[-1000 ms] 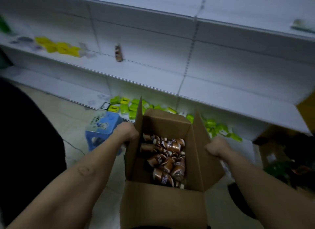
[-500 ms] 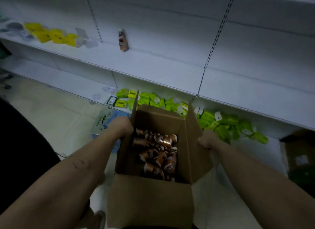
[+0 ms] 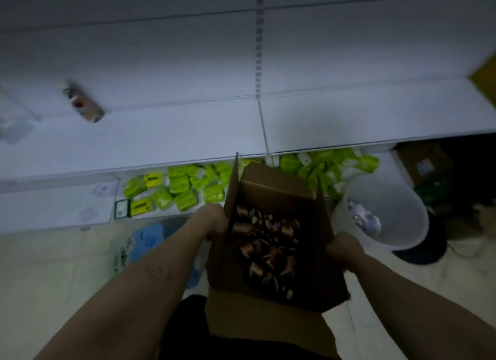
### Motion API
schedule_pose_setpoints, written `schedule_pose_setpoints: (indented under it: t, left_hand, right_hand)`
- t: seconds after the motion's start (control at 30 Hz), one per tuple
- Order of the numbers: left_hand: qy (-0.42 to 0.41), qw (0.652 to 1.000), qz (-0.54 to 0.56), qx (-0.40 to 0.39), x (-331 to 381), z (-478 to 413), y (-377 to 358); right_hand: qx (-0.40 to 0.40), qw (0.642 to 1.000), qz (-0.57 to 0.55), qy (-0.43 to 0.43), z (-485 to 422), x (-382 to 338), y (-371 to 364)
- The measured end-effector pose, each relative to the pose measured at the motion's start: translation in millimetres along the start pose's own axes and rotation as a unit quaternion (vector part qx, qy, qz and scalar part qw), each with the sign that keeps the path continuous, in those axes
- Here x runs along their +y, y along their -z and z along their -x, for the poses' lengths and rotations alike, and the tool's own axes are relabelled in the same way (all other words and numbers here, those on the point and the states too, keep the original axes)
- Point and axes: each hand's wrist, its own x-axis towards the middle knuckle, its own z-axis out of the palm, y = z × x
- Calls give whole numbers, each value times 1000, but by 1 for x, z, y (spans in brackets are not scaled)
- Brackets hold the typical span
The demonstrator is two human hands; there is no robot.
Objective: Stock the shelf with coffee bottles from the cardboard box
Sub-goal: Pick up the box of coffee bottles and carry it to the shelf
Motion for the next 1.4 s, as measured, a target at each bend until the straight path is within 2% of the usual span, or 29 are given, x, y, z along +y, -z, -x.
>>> schedule_pose_setpoints:
  t: [0.17,0.37,0.5,0.6,0.8,0.97,1.17,1.4]
  left_hand:
    - [-108,990,-80,-41,31,-62,10]
    - [-245,960,-51,-124,8,-115,-8]
    - [-283,948,-25,-142,-3,-131,0]
    - [-288,944,-85,-136,-2,-131,1]
    - [-344,896,-264,-98,19,-134,-2]
    - [-359,866,-340,-71,48,-118,-32]
    - [-369,860,-349,-55,70,-147,-88]
    - [-409,848,-336,-28,74,-282,-206]
  right_hand:
    - [44,984,-116,-131,-5,11,-10]
    - [69,936,-160,-305,6,-20,-37]
    - [86,906,-173,-376,22,-47,-44]
    - [86,877,-223,-416,43,-61,-65]
    - [73,807,-353,-468,89,-75,-146]
    - [85,771,-418,-472,109,-62,-219]
    - [117,744,-465,-465,96,-50,-278]
    - [153,695,-496,-497,-28,-35,-375]
